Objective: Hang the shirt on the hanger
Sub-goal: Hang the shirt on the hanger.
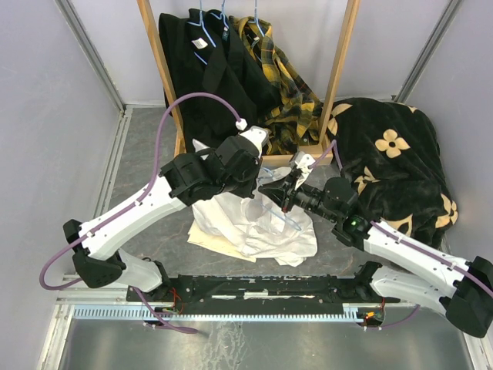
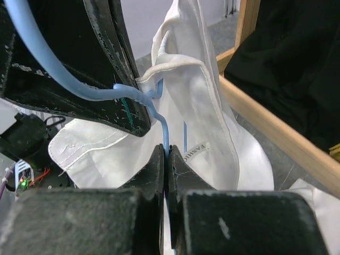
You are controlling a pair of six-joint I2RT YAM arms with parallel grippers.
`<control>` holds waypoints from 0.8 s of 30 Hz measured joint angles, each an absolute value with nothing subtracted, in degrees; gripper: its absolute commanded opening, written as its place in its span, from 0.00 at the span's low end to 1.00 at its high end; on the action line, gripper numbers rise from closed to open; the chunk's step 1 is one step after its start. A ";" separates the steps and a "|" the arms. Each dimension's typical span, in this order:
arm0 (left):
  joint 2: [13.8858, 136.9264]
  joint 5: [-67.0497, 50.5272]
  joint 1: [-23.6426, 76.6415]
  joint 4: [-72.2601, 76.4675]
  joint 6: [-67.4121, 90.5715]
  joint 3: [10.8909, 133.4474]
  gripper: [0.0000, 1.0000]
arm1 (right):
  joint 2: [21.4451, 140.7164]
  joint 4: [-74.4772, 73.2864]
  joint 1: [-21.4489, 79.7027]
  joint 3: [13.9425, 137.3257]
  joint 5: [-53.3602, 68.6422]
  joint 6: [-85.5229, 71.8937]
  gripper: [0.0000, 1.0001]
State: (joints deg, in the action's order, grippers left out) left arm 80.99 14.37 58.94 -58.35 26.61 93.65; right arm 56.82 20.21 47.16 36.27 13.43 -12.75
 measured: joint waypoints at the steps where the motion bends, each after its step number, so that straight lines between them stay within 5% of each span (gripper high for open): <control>1: 80.99 14.44 59.11 -58.57 26.61 94.41 0.03 | 56.60 20.75 47.16 36.25 13.39 -12.56 0.01; 13: 85.58 14.44 60.80 -64.18 24.27 120.25 0.03 | 52.60 25.78 47.09 46.00 10.94 -11.70 0.01; 21: 82.35 18.22 61.25 -64.14 23.97 111.13 0.37 | 51.81 28.97 47.18 39.75 10.52 -13.26 0.00; 24: 80.73 20.67 61.21 -64.47 23.94 106.34 0.59 | 51.79 29.54 47.35 37.12 10.41 -14.37 0.00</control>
State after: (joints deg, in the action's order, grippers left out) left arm 80.73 20.67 61.21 -64.47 23.94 106.34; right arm 51.79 29.54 47.35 37.12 10.41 -14.37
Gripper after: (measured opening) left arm 0.429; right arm 0.015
